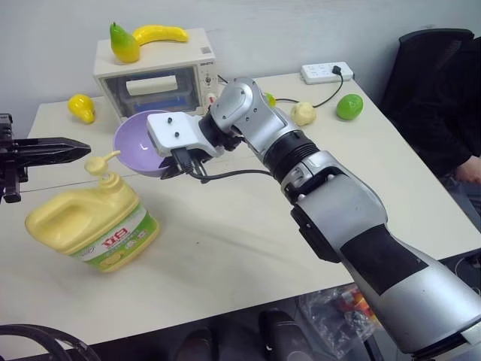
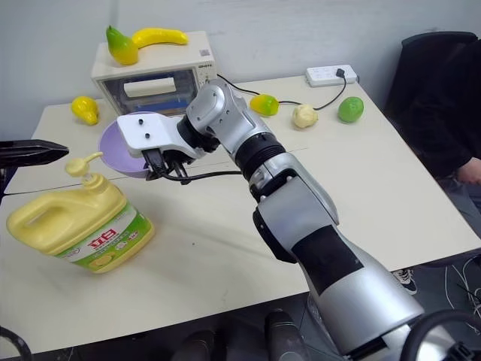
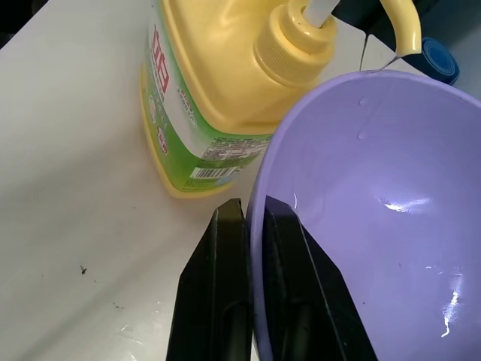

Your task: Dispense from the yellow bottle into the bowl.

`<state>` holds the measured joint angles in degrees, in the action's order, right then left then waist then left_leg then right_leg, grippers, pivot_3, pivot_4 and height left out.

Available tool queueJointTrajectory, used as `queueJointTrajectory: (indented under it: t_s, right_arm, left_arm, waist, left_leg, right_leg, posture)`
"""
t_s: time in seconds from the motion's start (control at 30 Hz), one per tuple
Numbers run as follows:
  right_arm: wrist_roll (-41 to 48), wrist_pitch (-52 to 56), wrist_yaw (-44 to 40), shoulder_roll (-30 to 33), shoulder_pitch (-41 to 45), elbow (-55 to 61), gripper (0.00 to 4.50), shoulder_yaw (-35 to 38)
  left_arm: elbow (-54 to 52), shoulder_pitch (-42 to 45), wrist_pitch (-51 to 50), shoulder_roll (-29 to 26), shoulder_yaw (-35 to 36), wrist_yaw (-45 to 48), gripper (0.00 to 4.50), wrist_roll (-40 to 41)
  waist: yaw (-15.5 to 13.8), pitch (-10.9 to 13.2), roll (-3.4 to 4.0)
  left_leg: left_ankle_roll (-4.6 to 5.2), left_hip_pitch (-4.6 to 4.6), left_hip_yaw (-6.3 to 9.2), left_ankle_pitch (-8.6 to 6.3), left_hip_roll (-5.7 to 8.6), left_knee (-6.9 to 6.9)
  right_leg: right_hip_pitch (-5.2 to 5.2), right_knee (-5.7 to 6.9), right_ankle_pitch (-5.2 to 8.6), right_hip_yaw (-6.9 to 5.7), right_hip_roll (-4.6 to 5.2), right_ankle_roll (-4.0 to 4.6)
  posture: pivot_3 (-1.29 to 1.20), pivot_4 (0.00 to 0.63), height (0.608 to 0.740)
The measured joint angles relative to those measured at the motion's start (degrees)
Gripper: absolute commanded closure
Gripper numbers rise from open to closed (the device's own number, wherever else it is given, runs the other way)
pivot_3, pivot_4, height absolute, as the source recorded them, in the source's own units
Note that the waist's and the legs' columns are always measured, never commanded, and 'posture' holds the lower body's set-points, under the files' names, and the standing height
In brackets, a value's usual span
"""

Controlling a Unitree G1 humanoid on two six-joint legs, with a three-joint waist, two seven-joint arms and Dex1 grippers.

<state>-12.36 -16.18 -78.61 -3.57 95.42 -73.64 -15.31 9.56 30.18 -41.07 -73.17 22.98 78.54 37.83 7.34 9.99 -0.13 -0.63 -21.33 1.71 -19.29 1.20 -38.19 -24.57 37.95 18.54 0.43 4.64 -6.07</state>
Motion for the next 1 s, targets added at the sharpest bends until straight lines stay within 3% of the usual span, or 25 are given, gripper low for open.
queueJointTrajectory:
  t_s: [0.37,0.57,0.73,0.83,1.0]
  right_arm:
    - [0.00,0.20,-0.08,4.18,-4.08,0.09,4.50,0.00]
    - [0.45,0.33,-3.77,13.06,-10.45,4.22,4.50,0.06]
    - [2.36,2.39,-8.26,20.71,-20.72,15.25,4.50,0.07]
    - [5.82,7.03,-9.34,28.95,-31.46,29.65,4.50,0.92]
    - [12.30,16.26,-9.33,40.94,-50.33,53.32,4.50,3.46]
  left_arm:
    - [0.06,0.13,0.28,1.20,-0.90,-0.46,4.48,0.21]
    - [-3.83,-0.66,-2.77,1.36,1.22,-1.08,4.48,2.87]
    - [-11.96,-5.14,-7.24,1.44,5.05,-2.38,4.48,6.30]
    - [-19.14,-9.63,-11.98,1.52,10.21,-3.44,3.90,9.92]
    - [-29.62,-23.42,-19.08,2.44,23.79,-1.61,2.43,11.69]
  waist:
    - [0.56,-0.03,-0.04]
    - [0.52,-0.05,-0.08]
    - [0.54,-0.05,-0.08]
    - [-0.11,-0.04,-0.09]
    - [-1.36,-0.03,-0.07]
  left_leg:
    - [0.00,-0.01,0.00,0.00,0.01,-0.02]
    - [0.02,-0.03,0.01,-0.01,0.02,-0.08]
    - [0.02,-0.06,-0.04,-0.01,-0.03,-0.11]
    - [0.04,-0.15,0.00,-0.02,-0.02,-0.11]
    - [0.05,-0.13,-0.07,-0.03,-0.10,-0.10]
  right_leg:
    - [0.01,0.01,0.00,0.00,0.00,0.00]
    - [0.03,-0.01,0.00,0.00,0.03,0.00]
    - [0.03,-0.06,0.00,0.03,0.00,0.00]
    - [0.02,-0.14,0.00,0.03,0.02,0.00]
    - [0.02,-0.20,0.01,0.05,-0.03,0.02]
  posture:
    - [0.00,0.150,0.740]
    - [0.00,0.150,0.740]
    - [0.00,0.150,0.740]
    - [0.00,0.150,0.740]
    - [0.00,0.150,0.740]
